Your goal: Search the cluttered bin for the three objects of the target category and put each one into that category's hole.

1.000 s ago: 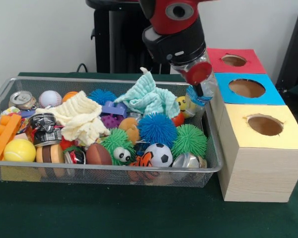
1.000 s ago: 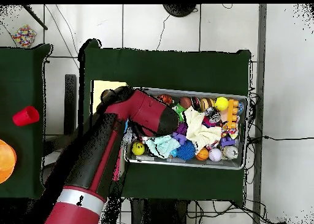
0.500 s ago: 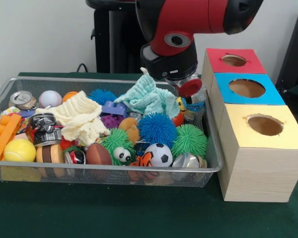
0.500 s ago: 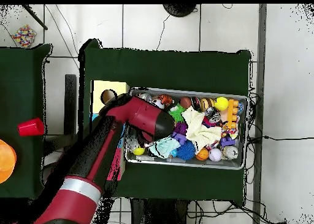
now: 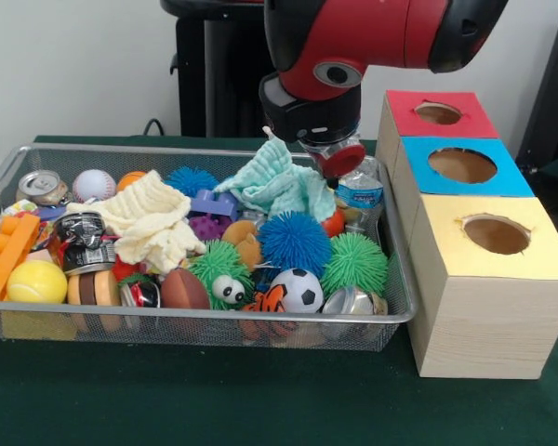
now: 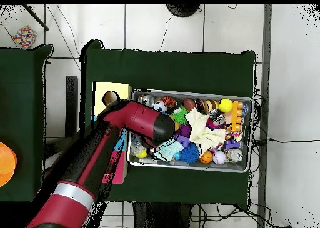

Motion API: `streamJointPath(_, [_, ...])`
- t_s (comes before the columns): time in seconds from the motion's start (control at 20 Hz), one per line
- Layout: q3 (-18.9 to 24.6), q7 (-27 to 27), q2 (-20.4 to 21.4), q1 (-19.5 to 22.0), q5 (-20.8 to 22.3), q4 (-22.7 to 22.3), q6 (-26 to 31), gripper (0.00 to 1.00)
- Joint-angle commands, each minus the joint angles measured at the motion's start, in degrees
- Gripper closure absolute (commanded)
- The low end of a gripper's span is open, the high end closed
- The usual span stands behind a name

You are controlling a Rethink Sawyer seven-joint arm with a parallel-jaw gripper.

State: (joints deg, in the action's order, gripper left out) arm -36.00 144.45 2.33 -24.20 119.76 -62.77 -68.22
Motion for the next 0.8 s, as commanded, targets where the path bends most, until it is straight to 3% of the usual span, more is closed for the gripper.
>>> streamJointPath(0.05, [1.43, 10.67, -2.18, -0.03, 0.31, -3.96, -0.86, 1.0])
streamJointPath(0.5, [2.61, 10.23, 1.44, 1.13, -4.17, -4.55, -2.05, 1.0])
streamJointPath(0.8, [5.42, 11.51, 6.35, 2.98, -7.79, -4.9, -5.33, 1.0])
